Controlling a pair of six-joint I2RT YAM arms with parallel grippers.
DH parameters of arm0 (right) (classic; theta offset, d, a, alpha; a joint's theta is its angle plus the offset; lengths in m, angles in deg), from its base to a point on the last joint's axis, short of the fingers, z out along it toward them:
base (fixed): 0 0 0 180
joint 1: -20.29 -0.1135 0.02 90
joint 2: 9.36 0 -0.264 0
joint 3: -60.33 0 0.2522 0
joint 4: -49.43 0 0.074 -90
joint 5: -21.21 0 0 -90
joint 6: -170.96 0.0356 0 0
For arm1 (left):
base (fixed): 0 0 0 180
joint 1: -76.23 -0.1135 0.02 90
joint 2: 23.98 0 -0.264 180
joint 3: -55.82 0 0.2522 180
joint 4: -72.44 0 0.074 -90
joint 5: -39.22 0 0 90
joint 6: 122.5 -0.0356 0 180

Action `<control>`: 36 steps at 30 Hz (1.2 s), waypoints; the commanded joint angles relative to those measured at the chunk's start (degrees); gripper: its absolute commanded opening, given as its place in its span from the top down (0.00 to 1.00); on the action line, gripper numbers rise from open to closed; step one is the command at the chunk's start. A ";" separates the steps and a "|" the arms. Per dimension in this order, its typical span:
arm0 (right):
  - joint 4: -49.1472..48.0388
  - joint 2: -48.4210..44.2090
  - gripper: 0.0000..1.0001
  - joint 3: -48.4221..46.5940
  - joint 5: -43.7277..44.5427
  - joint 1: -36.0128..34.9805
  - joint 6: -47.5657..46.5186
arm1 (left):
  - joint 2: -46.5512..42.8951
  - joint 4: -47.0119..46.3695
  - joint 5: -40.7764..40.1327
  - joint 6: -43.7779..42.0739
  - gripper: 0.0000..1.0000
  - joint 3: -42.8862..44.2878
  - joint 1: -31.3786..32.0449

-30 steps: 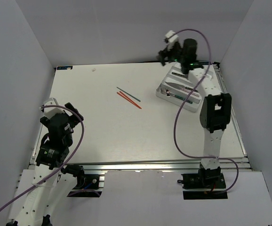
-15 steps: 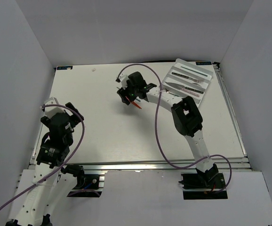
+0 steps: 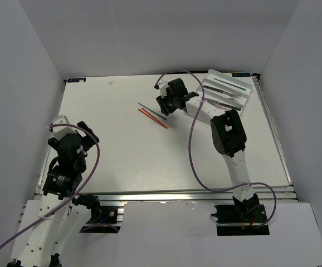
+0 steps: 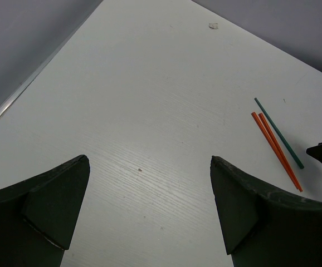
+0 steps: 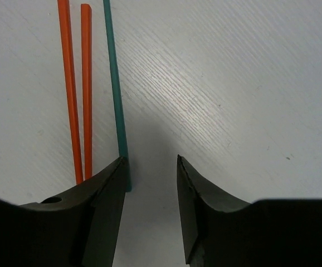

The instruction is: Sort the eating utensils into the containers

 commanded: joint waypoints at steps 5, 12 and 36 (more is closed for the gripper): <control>2.42 2.29 0.54 -3.52 -3.35 -0.46 -1.10 | 0.07 -0.80 1.04 -0.45 0.02 -0.02 0.27; 3.82 4.75 0.56 -4.58 -2.22 -0.55 -3.29 | 0.07 -0.80 1.22 -0.45 0.02 -0.11 0.27; 1.11 -2.78 1.00 -3.18 -9.39 3.13 -4.79 | -1.25 -0.98 1.83 -0.54 0.02 -0.11 0.27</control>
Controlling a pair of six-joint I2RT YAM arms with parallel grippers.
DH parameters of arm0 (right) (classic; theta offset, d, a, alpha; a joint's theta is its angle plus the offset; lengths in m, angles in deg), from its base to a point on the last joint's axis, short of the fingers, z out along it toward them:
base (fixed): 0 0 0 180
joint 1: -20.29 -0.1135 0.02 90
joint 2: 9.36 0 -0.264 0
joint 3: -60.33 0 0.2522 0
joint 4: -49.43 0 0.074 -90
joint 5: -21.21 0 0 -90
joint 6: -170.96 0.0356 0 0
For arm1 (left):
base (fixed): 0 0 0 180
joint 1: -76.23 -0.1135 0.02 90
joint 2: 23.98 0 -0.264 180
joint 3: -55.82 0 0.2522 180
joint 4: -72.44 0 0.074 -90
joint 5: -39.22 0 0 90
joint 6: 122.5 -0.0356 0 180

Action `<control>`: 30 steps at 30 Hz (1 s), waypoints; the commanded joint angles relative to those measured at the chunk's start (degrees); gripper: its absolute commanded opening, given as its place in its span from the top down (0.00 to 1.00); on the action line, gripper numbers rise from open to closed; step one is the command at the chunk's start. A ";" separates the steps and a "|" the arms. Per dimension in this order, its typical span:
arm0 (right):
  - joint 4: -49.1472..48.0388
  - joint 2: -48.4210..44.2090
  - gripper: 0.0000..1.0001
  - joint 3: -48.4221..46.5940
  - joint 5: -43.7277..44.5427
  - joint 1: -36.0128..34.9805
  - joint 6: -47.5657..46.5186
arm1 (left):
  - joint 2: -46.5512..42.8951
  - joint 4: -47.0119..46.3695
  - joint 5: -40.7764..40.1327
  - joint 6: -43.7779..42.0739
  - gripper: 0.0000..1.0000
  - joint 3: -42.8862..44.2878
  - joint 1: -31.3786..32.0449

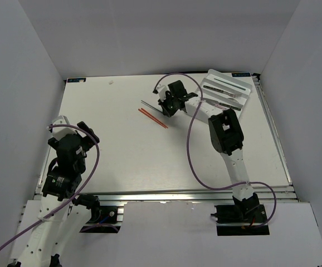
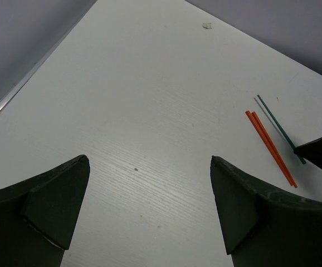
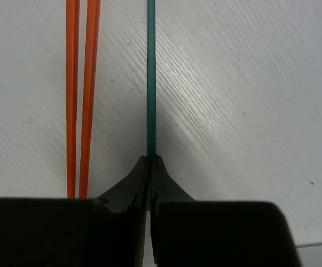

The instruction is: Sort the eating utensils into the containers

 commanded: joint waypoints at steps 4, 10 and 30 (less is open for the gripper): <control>-7.95 -14.11 1.00 5.74 -9.74 6.98 -1.69 | -1.25 -1.04 0.67 -0.49 0.02 -0.20 0.33; -13.75 -16.93 1.00 8.73 -11.85 18.91 -12.30 | -2.22 -1.22 1.29 -0.58 0.02 -0.20 0.42; -34.94 -11.22 1.00 17.96 -12.72 37.39 -36.07 | -2.31 -1.39 1.64 -0.41 0.02 -0.37 1.12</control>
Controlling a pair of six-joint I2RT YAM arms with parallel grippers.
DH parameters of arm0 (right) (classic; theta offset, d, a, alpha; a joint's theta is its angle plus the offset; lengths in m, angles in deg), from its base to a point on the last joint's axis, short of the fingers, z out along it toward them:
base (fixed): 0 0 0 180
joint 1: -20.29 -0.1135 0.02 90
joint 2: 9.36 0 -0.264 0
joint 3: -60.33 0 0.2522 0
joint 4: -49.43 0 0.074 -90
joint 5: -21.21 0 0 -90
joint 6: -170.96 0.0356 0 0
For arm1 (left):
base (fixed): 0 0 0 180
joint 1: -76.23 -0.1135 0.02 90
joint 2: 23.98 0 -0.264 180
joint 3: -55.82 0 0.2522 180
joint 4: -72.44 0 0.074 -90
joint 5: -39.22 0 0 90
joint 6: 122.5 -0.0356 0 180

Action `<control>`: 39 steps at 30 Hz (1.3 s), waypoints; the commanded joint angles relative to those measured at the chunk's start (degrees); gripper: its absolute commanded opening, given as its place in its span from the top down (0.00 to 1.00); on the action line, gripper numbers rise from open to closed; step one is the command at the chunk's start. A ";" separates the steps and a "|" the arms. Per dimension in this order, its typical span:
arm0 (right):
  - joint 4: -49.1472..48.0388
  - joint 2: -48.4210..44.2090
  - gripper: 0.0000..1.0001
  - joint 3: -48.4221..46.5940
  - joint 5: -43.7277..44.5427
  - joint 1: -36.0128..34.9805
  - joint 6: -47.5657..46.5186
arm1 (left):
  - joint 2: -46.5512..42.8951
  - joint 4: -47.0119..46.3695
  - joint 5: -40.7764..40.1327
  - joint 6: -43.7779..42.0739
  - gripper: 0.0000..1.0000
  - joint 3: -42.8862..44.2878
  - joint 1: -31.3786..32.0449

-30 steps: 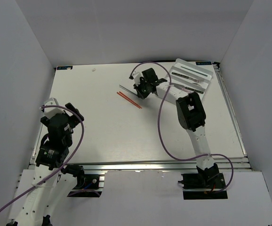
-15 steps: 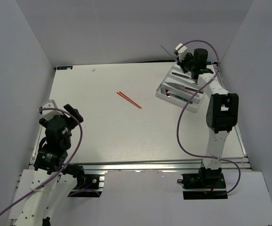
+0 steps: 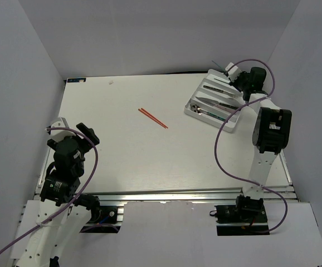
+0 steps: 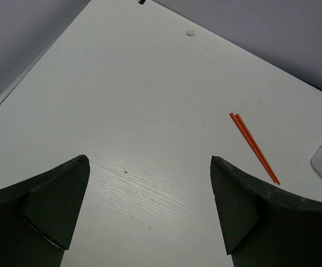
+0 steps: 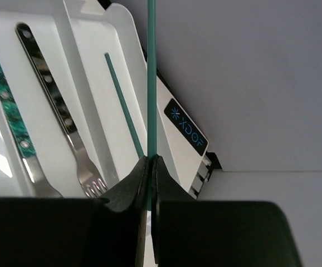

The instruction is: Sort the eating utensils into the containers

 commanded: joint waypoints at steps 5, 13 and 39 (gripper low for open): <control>-2.81 4.44 1.00 1.35 -4.95 3.17 -8.00 | 0.82 -0.65 -0.26 -0.34 0.02 -0.20 0.23; -4.56 7.35 1.00 1.18 -4.86 5.02 -6.87 | 1.17 -0.47 -0.88 -0.16 0.02 -0.19 0.23; -19.41 12.71 0.91 -3.92 -4.51 4.94 -6.07 | 3.90 -0.38 -0.44 -0.25 0.02 -0.02 0.23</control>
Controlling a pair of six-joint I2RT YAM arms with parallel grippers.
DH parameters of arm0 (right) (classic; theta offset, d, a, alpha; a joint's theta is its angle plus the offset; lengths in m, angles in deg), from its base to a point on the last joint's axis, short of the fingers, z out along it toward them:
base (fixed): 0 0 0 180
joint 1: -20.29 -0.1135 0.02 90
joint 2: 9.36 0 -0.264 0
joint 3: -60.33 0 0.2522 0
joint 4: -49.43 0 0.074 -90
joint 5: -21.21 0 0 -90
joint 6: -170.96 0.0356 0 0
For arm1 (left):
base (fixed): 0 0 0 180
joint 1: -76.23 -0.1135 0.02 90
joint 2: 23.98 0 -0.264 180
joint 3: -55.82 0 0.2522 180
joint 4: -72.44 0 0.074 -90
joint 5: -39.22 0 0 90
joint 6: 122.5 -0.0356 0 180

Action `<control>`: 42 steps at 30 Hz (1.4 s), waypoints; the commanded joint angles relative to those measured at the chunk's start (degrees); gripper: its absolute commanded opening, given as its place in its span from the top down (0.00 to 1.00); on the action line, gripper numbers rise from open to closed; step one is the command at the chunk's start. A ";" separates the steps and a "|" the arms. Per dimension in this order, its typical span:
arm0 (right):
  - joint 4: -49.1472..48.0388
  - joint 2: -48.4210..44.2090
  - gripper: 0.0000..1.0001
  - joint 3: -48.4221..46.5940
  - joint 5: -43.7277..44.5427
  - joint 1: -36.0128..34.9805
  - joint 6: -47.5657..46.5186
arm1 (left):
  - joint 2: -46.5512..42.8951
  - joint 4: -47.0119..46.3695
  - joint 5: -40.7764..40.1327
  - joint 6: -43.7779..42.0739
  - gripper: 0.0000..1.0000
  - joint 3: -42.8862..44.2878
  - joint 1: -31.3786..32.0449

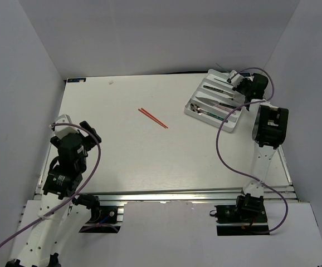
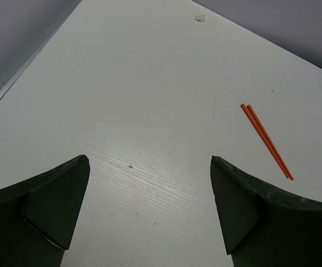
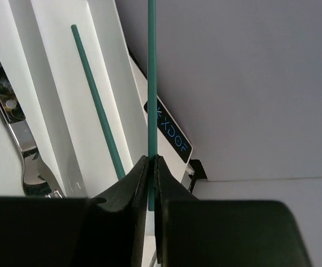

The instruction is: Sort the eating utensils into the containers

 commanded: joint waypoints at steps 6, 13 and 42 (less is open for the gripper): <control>-5.87 3.12 0.72 -1.05 3.49 0.17 -0.09 | 0.25 -0.32 -0.86 -0.16 0.02 -0.11 0.20; -12.97 -1.78 0.11 3.50 3.58 -0.62 5.44 | 0.42 -0.41 -0.33 -0.25 0.02 -0.02 0.20; 15.04 -8.41 0.11 -4.38 23.88 -45.18 64.78 | 1.13 -0.58 0.20 -0.52 0.02 -0.02 0.20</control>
